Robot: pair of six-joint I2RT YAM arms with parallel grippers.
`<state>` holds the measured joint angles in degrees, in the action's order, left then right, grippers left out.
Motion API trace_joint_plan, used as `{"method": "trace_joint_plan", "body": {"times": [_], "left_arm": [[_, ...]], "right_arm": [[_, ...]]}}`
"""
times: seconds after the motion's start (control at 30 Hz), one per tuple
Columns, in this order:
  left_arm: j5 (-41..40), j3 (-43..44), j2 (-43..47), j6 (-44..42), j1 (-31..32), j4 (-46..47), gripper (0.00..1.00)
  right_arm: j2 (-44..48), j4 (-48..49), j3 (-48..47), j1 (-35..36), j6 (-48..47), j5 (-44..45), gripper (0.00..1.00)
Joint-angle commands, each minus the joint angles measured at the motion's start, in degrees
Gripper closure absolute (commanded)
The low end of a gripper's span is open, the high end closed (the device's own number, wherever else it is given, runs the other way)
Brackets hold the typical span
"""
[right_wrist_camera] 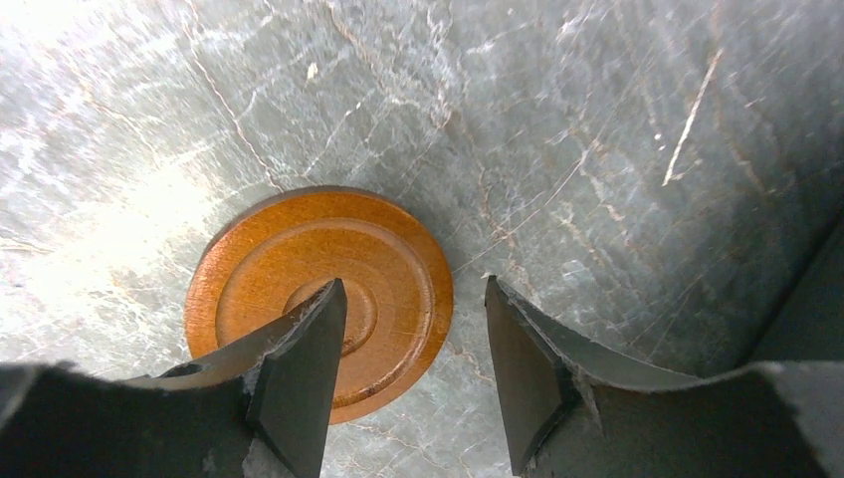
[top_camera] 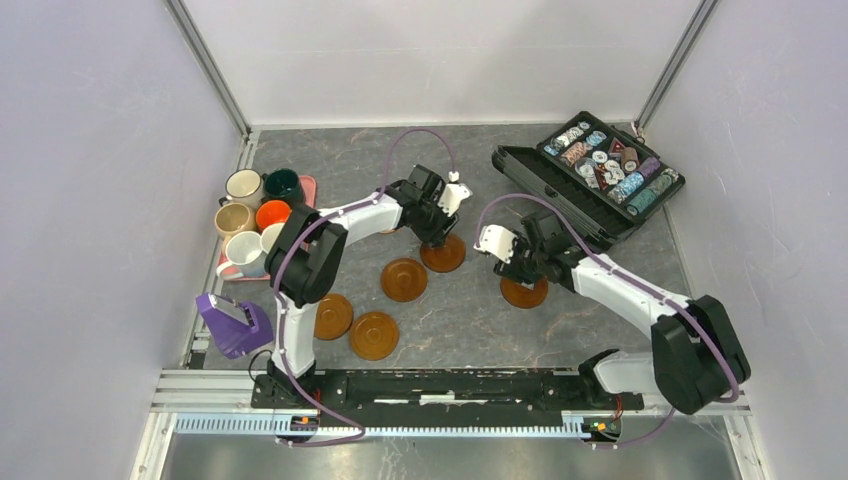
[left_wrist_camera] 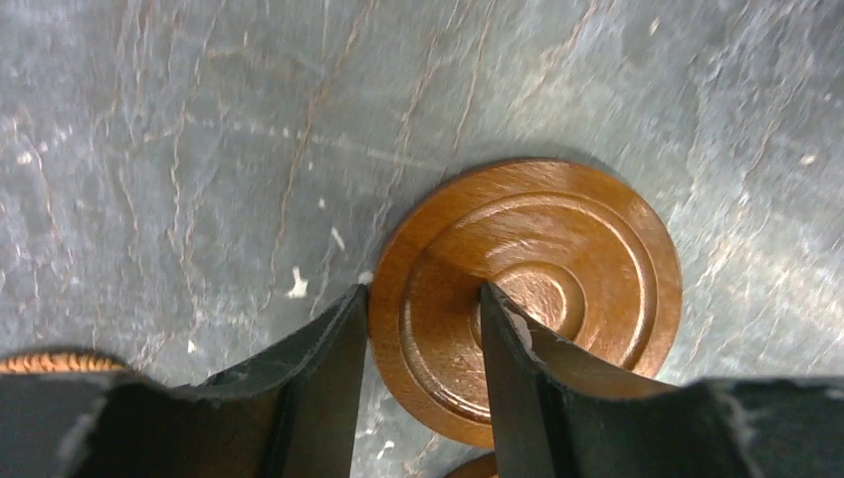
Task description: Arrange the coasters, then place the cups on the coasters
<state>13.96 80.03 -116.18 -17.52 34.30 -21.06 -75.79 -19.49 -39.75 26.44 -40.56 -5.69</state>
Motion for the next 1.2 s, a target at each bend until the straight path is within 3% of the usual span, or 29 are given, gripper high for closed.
{"method": "trace_joint_plan", "body": {"times": [0.0,0.37,0.67,1.0,1.17], "left_arm": [[0.55,4.62,-3.40,3.68,2.92,0.04,0.51],[0.19,16.09,-11.31,8.36,7.92,-1.43,0.56],[-4.52,20.79,-13.91,7.89,7.88,-3.00,0.56],[-2.58,22.31,-6.28,9.63,6.18,-7.07,0.27],[1.86,13.26,4.82,6.08,3.12,-8.89,0.18]], "right_arm": [[5.15,-0.24,-2.74,-0.29,0.68,-4.98,0.38],[16.70,-5.06,-0.25,-0.23,1.20,-9.97,0.37],[22.79,-7.52,2.42,-0.24,1.29,-10.13,0.36],[23.70,-5.27,4.05,-0.24,2.15,-11.34,0.33],[21.52,-2.53,3.81,-0.24,3.37,-10.87,0.33]]}}
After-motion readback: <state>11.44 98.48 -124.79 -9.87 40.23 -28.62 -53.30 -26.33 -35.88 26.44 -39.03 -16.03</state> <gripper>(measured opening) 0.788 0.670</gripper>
